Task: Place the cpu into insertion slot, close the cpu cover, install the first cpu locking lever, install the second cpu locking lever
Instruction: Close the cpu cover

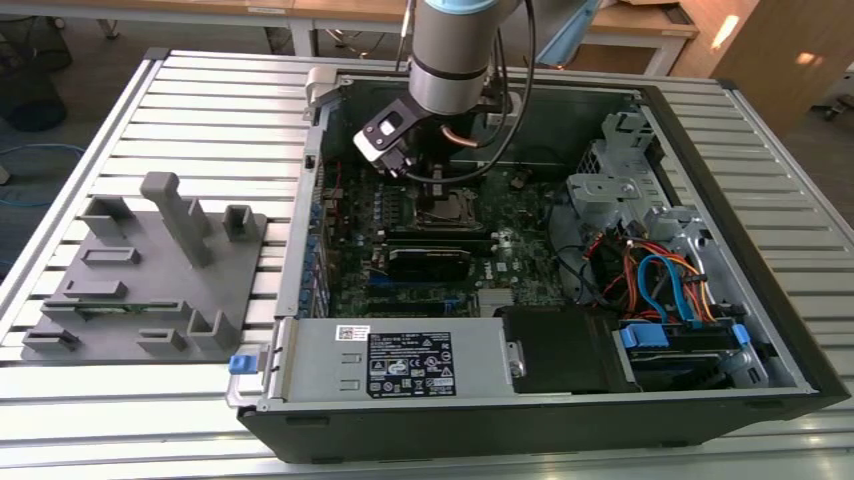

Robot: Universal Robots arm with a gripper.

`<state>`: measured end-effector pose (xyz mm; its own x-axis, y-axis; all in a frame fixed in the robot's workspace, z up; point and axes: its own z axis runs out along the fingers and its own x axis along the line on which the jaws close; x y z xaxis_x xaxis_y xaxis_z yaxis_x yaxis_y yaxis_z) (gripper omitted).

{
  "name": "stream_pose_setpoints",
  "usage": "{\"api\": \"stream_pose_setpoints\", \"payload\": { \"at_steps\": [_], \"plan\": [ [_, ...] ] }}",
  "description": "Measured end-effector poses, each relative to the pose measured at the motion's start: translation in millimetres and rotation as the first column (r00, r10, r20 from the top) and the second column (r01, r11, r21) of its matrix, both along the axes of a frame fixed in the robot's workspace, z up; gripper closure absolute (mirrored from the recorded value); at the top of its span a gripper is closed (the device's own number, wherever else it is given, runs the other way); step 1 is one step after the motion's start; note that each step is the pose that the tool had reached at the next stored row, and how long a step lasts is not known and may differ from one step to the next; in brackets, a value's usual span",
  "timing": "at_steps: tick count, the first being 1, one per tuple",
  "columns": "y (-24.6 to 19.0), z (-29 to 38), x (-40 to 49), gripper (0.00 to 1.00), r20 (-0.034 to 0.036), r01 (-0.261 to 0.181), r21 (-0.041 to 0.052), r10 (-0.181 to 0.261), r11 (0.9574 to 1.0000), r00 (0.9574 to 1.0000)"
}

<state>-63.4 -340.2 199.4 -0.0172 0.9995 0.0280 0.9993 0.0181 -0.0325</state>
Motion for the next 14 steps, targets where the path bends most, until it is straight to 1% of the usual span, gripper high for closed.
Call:
{"api": "stream_pose_setpoints", "payload": {
  "at_steps": [4,8,11,13,14],
  "plan": [
    [-0.2,-1.7,-0.2,0.9,-0.0008,0.0,-0.0007,0.0,1.0,1.0],
    [0.0,-2.5,-0.1,0.9,-0.0001,0.0,0.0007,0.0,1.0,1.0],
    [0.1,-1.6,0.0,0.9,0.0006,0.0,0.0014,0.0,1.0,1.0],
    [0.3,0.0,0.1,0.9,0.0011,0.0,0.0023,0.0,1.0,1.0],
    [0.1,1.4,0.0,0.9,0.0002,0.0,0.0011,0.0,1.0,1.0]
  ]
}}
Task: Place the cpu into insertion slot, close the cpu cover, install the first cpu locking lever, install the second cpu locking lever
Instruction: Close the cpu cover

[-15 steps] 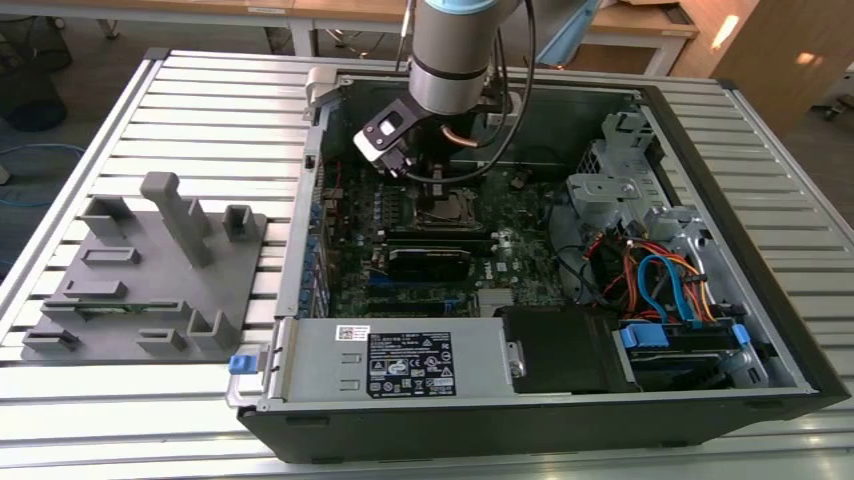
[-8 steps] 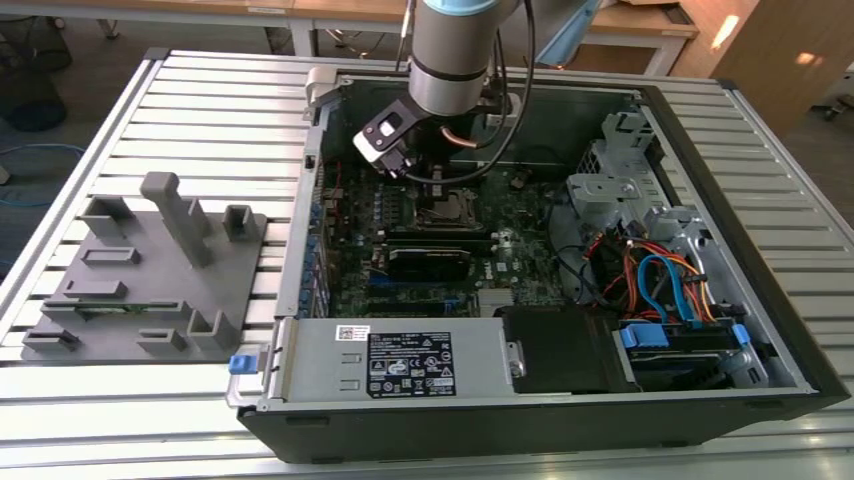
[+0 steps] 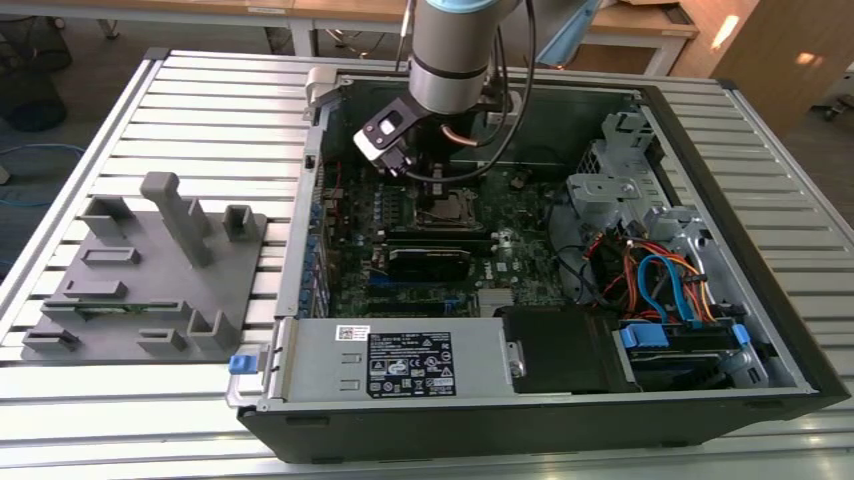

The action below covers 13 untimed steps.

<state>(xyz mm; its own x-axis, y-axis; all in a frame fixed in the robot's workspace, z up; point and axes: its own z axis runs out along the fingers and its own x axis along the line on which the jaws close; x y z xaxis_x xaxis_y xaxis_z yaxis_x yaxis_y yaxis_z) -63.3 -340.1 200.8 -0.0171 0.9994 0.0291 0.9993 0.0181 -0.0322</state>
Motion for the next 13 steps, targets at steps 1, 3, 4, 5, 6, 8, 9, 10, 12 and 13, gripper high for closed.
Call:
{"api": "stream_pose_setpoints", "payload": {
  "at_steps": [1,3,4,5,6,8,9,10,12,13],
  "plan": [
    [-0.1,0.8,-0.1,0.9,-0.0002,0.0,-0.0002,0.0,1.0,1.0],
    [-0.1,1.8,0.0,0.9,-0.0001,0.0,-0.0003,0.0,1.0,1.0],
    [-0.1,2.4,-0.1,0.9,-0.0003,0.0,-0.0005,0.0,1.0,1.0],
    [-0.1,2.6,-0.1,0.9,-0.0002,0.0,-0.0002,0.0,1.0,1.0],
    [0.0,2.6,-0.1,0.9,-0.0001,0.0,-0.0001,0.0,1.0,1.0],
    [-0.1,2.6,-0.6,0.9,-0.0002,0.0,-0.0002,0.0,1.0,1.0],
    [-0.1,2.5,-0.8,0.9,-0.0002,0.0,-0.0003,0.0,1.0,1.0],
    [-0.1,2.3,-1.2,0.9,-0.0003,0.0,-0.0005,0.0,1.0,1.0],
    [-0.1,1.6,-1.8,0.9,-0.0003,0.0,-0.0004,0.0,1.0,1.0],
    [-0.1,1.2,-2.1,0.9,-0.0003,0.0,-0.0004,0.0,1.0,1.0]
  ]
}}
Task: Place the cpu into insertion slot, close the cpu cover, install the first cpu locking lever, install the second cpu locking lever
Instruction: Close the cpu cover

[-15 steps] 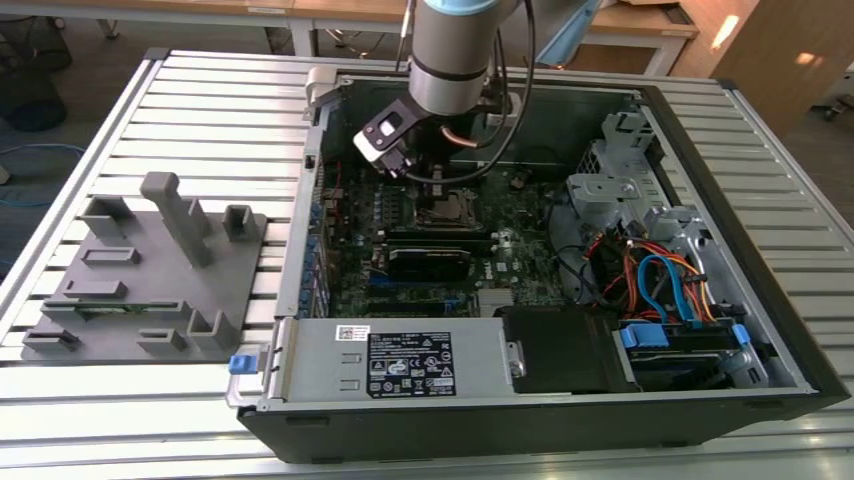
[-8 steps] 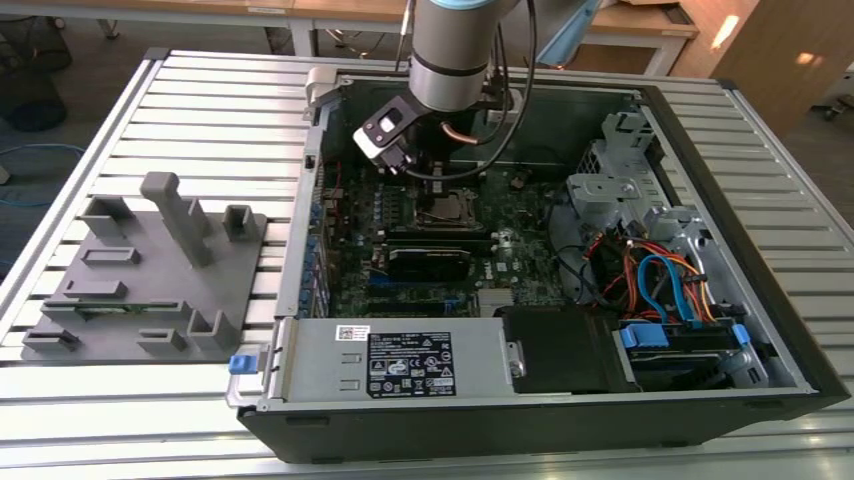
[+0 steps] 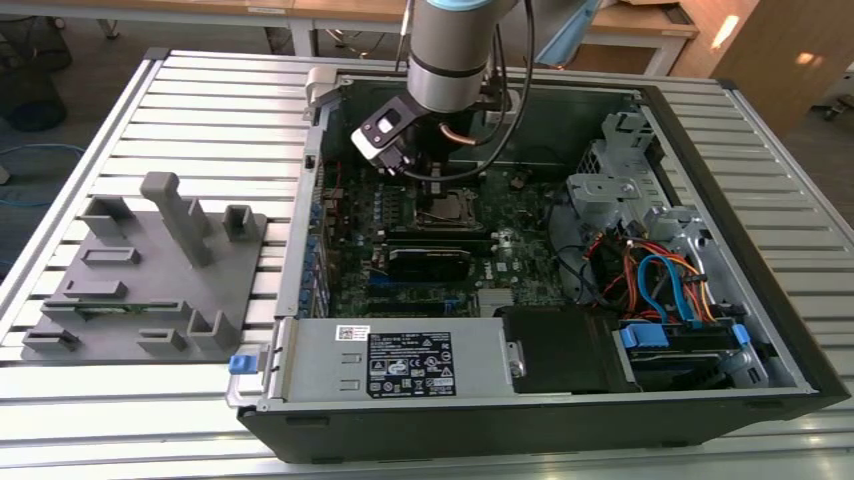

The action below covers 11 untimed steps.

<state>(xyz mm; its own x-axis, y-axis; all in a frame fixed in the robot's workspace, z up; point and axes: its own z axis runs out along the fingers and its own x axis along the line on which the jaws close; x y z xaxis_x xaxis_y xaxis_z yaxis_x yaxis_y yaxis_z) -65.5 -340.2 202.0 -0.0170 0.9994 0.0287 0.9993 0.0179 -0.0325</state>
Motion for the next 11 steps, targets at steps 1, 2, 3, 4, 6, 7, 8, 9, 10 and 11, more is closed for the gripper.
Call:
{"api": "stream_pose_setpoints", "payload": {
  "at_steps": [1,2,3,4,6,7,8,9,10,11],
  "plan": [
    [0.0,-0.4,-0.2,0.9,0.0,0.0,0.0,0.0,1.0,1.0],
    [0.0,-0.8,-0.4,0.9,0.0,0.0,0.0,0.0,1.0,1.0],
    [0.0,-1.2,-0.5,0.9,0.0,0.0,0.0,0.0,1.0,1.0],
    [0.0,-1.5,-0.6,0.9,0.0,0.0,0.0001,0.0,1.0,1.0],
    [0.0,-2.1,-0.8,0.9,0.0,0.0,0.0005,0.0,1.0,1.0],
    [0.0,-2.5,-0.8,0.9,0.0,0.0,0.0008,0.0,1.0,1.0],
    [0.0,-2.8,-0.8,0.9,-0.0001,0.0,0.0011,0.0,1.0,1.0],
    [0.0,-3.1,-0.8,0.9,-0.0001,0.0,0.0015,0.0,1.0,1.0],
    [0.0,-3.1,-0.8,0.9,-0.0002,0.0,0.0017,0.0,1.0,1.0],
    [0.0,-3.1,-0.8,0.9,-0.0003,0.0,0.0019,0.0,1.0,1.0]
  ]
}}
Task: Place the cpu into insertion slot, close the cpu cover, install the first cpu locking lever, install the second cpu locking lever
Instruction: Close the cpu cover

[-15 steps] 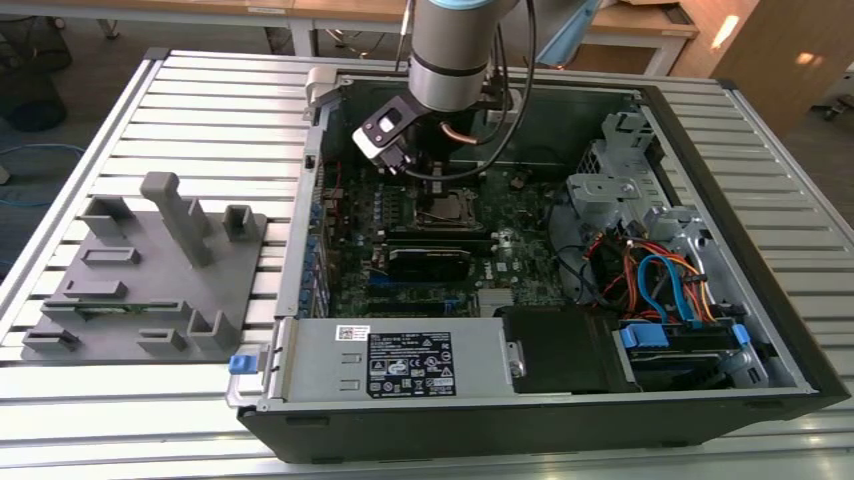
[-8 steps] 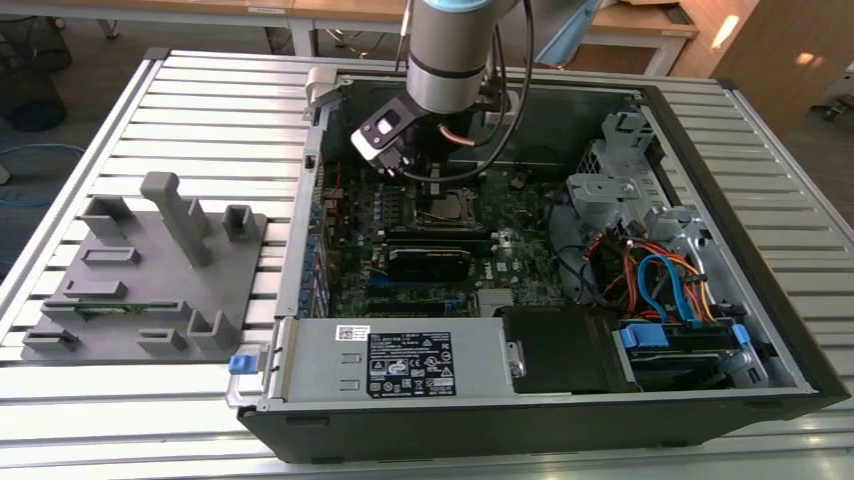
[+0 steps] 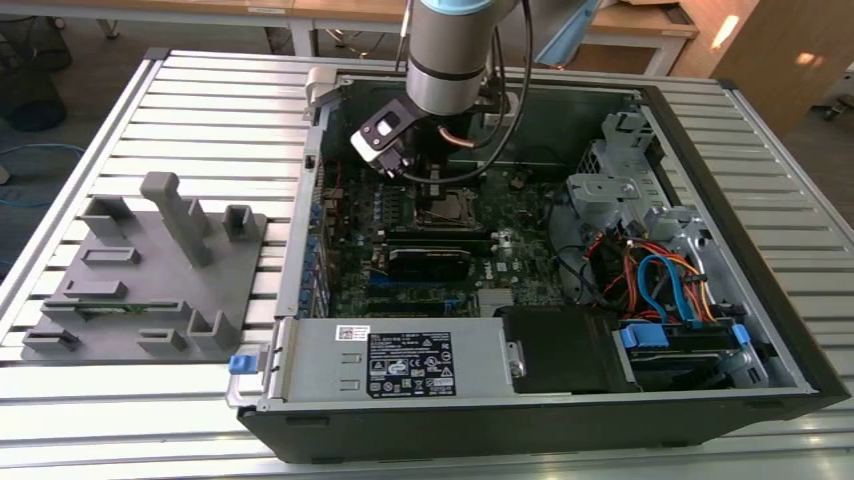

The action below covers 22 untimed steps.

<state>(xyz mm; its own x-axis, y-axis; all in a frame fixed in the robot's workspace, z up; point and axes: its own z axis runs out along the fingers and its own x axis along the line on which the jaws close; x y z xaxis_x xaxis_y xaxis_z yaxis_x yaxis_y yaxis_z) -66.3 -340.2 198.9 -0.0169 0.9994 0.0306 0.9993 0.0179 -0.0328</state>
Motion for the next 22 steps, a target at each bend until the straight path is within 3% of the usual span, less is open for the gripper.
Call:
{"api": "stream_pose_setpoints", "payload": {
  "at_steps": [10,22],
  "plan": [
    [0.0,4.9,1.7,0.9,0.0002,0.0,0.0003,0.0,1.0,1.0],
    [0.0,4.9,24.7,0.9,0.0001,0.0,0.0003,0.0,1.0,1.0]
  ]
}}
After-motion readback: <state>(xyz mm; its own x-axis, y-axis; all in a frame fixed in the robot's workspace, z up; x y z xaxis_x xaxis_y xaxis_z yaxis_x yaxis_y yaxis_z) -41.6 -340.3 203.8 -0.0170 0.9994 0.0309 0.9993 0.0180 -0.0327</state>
